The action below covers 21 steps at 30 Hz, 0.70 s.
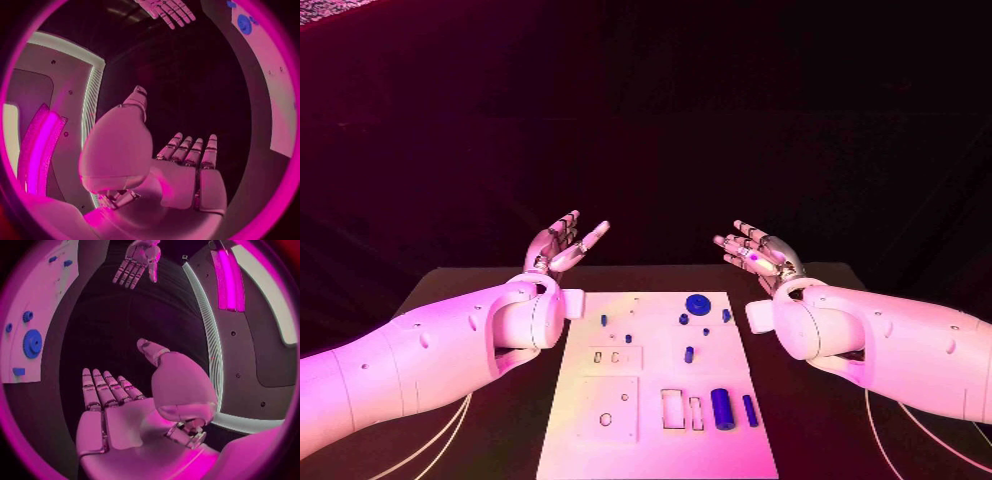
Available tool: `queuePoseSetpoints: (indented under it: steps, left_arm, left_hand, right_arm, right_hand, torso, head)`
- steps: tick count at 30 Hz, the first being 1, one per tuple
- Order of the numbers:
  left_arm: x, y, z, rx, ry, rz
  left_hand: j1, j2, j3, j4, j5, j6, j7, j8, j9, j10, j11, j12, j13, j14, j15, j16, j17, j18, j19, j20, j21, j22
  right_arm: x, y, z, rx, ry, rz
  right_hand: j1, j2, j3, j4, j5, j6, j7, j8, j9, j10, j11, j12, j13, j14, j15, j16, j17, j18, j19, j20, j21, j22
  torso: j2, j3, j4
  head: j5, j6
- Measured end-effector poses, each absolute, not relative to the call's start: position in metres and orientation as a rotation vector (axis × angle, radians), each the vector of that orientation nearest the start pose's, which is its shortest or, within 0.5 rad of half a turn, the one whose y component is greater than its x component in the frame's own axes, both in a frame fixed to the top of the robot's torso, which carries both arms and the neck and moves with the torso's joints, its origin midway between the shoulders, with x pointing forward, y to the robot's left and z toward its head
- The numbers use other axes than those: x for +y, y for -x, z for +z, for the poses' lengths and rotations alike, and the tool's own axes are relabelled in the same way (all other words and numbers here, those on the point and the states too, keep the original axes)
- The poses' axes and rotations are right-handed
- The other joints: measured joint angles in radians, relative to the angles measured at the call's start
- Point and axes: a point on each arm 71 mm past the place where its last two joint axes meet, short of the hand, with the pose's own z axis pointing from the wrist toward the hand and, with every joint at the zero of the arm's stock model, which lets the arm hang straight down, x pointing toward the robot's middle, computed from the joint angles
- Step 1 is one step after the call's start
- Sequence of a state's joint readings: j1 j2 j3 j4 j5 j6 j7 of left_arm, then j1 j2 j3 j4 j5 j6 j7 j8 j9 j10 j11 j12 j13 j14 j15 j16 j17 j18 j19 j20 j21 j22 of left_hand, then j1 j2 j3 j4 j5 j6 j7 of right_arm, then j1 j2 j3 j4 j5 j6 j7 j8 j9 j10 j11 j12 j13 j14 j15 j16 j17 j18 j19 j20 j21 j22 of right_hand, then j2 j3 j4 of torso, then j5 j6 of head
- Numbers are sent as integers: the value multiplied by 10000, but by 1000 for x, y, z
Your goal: Assemble the parts on the task board
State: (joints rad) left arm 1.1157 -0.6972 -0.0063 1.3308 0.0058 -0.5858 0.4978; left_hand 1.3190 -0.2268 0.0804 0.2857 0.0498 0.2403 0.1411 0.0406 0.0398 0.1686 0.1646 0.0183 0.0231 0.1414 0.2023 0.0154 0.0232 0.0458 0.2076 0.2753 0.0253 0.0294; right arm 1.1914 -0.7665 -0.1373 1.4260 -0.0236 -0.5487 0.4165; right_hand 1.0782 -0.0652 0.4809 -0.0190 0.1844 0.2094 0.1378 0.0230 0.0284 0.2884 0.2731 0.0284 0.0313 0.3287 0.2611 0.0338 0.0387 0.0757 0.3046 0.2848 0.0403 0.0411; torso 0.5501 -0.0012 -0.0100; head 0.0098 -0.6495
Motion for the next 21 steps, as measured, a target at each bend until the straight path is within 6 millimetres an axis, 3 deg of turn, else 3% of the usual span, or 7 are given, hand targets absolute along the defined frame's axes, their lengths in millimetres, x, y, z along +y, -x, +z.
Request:
queuePoseSetpoints:
  steps: [4, 7, 10, 12, 15, 17, 21]
  left_arm:
    - [210, -517, -216, 12169, 11733, -13083]
    - [209, -517, -217, 12231, 11721, -13222]
    - [210, -515, -216, 12301, 11717, -13362]
    - [215, -507, -211, 12402, 11677, -13638]
    - [227, -503, -209, 12404, 11685, -13633]
    - [226, -499, -208, 12494, 11678, -13799]
    - [224, -494, -204, 12635, 11619, -14104]
  left_hand:
    - [428, -134, -1, 138, 46, 87, -18, 19, 13, 90, 89, 0, 11, 74, 74, 38, 15, 0, 53, 124, 0, 12]
    - [444, -118, -1, 138, 46, 98, -8, 19, 17, 150, 150, 42, 25, 125, 124, 38, 29, 0, 52, 124, 0, 12]
    - [520, -42, 27, 166, 46, 172, 2, 18, 29, 208, 207, 45, 29, 125, 124, 38, 37, 0, 52, 124, 0, 12]
    - [529, -33, 62, 161, 46, 224, 1, 56, 41, 240, 239, 47, 38, 126, 125, 75, 45, 1, 53, 124, 20, 21]
    - [587, 26, 146, 163, 46, 360, 30, 63, 62, 389, 270, 51, 51, 206, 151, 74, 55, 8, 52, 124, 46, 21]
    - [665, 107, 267, 146, 46, 486, 20, 129, 90, 519, 265, 104, 64, 238, 119, 74, 67, 153, 52, 124, 46, 21]
    - [676, 275, 374, 150, 45, 647, 39, 168, 116, 681, 284, 106, 76, 343, 125, 108, 83, 153, 52, 124, 46, 33]
  right_arm:
    - [-217, -502, -221, 14532, -10966, 12837]
    - [-217, -504, -220, 14908, -10815, 13043]
    - [-217, -505, -219, 15192, -10494, 13119]
    - [-225, -510, -214, 15242, -9483, 12720]
    - [-233, -514, -204, 15249, -7941, 12161]
    - [-231, -514, -199, 15335, -6975, 11913]
    - [-228, -515, -193, 15561, -5468, 11418]
  right_hand:
    - [413, -4, 155, -119, 0, 386, 17, 84, 65, 472, 2, 87, 54, 588, -24, 139, 90, 17, 360, 24, 124, 66]
    - [818, -38, 323, -299, -1, 1157, 64, 314, 197, 1324, -44, 210, 117, 1535, -113, 370, 227, 230, 865, 30, 325, 161]
    - [1155, -102, 382, -544, -30, 2038, 127, 547, 351, 2412, -120, 353, 181, 2581, -230, 604, 369, 253, 1470, 37, 554, 261]
    - [1354, -149, 435, -685, -48, 2659, 174, 707, 455, 3210, -182, 433, 224, 3245, -318, 744, 455, 472, 1919, 38, 714, 325]
    - [1571, -265, 519, -879, -48, 3685, 273, 973, 625, 4359, -309, 466, 267, 4196, -480, 940, 564, 584, 2775, 35, 1019, 434]
    - [1704, -303, 577, -962, -48, 4336, 366, 1128, 728, 4990, -392, 509, 276, 4721, -583, 1044, 619, 715, 3280, 28, 1203, 488]
    - [1805, -405, 645, -1082, -85, 5379, 532, 1366, 885, 5976, -579, 509, 292, 5613, -797, 1223, 706, 867, 4128, -39, 1516, 569]
  torso:
    - [0, 1, -1]
    - [1, 0, -2]
    - [6, -2, -4]
    - [65, -38, 5]
    - [168, -88, 30]
    - [245, -103, 48]
    - [371, -119, 79]
  head:
    - [1, -2]
    - [1, -3]
    - [-5, -12]
    - [-41, -106]
    - [-93, -206]
    - [-116, -217]
    - [-166, -222]
